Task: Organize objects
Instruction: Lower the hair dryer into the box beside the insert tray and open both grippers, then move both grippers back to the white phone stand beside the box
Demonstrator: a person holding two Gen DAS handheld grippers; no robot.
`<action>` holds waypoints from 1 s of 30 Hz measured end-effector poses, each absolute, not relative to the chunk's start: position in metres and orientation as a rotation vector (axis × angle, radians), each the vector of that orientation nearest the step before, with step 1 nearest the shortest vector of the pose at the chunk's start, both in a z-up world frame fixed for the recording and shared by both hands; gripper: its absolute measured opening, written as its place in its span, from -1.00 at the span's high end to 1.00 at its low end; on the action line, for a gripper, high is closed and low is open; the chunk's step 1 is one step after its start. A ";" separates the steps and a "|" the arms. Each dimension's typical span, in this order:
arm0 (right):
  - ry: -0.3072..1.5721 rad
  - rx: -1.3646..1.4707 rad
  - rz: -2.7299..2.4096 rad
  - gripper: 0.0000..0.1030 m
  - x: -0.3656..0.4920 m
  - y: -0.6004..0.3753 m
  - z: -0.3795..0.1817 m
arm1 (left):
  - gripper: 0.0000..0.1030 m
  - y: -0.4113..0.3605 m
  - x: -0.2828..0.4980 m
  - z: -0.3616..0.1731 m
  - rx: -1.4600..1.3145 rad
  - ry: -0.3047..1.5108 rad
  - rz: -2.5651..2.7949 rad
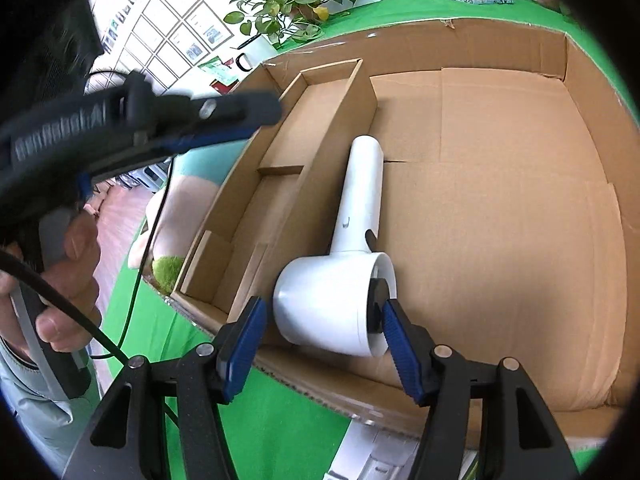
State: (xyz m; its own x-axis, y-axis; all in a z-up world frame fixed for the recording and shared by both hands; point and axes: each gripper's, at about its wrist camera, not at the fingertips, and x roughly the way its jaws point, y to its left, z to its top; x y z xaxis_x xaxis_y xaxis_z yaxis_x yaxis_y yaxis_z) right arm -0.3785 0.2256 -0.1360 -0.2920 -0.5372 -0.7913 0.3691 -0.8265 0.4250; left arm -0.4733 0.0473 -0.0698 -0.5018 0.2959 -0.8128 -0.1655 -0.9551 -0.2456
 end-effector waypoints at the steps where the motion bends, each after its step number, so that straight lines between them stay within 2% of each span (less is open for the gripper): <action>1: -0.210 1.403 -2.143 -0.17 -0.375 0.224 -0.135 | 0.43 0.042 -0.467 -0.071 -1.404 -0.192 2.513; 8: -0.194 1.409 -2.126 -0.17 -0.376 0.214 -0.137 | 0.43 0.015 -0.416 -0.095 -1.480 -0.159 2.515; 10: -0.175 1.416 -2.097 -0.18 -0.401 0.218 -0.131 | 0.41 0.019 -0.408 -0.100 -1.458 -0.143 2.553; 14: -0.134 1.417 -2.056 -0.26 -0.398 0.213 -0.127 | 0.39 0.019 -0.403 -0.104 -1.526 -0.248 2.489; 17: -0.096 1.402 -2.074 -0.27 -0.393 0.212 -0.126 | 0.41 0.029 -0.398 -0.112 -1.557 -0.180 2.500; 21: 0.019 1.349 -2.230 -0.60 -0.377 0.214 -0.117 | 0.41 0.028 -0.390 -0.109 -1.562 -0.193 2.504; 23: 0.056 1.323 -2.333 -0.62 -0.368 0.220 -0.113 | 0.41 0.028 -0.386 -0.106 -1.547 -0.182 2.514; 26: 0.102 1.276 -2.507 -0.88 -0.352 0.230 -0.108 | 0.38 0.030 -0.377 -0.091 -1.455 -0.164 2.582; 27: 0.122 1.249 -2.563 -0.99 -0.347 0.232 -0.106 | 0.34 0.030 -0.369 -0.083 -1.406 -0.157 2.609; 29: 0.151 1.213 -2.634 -0.99 -0.337 0.235 -0.102 | 0.16 0.034 -0.353 -0.065 -1.286 -0.127 2.675; 30: 0.157 1.196 -2.666 -0.99 -0.333 0.237 -0.100 | -0.03 0.037 -0.342 -0.054 -1.205 -0.105 2.721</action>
State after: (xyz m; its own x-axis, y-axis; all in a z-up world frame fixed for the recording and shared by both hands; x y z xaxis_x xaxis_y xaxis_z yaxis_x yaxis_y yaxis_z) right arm -0.3326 0.2365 -0.1003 -0.6469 -0.1515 -0.7474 0.2380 -0.9712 -0.0092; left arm -0.3420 0.0367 -0.0543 -0.6614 0.1777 -0.7287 -0.1212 -0.9841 -0.1299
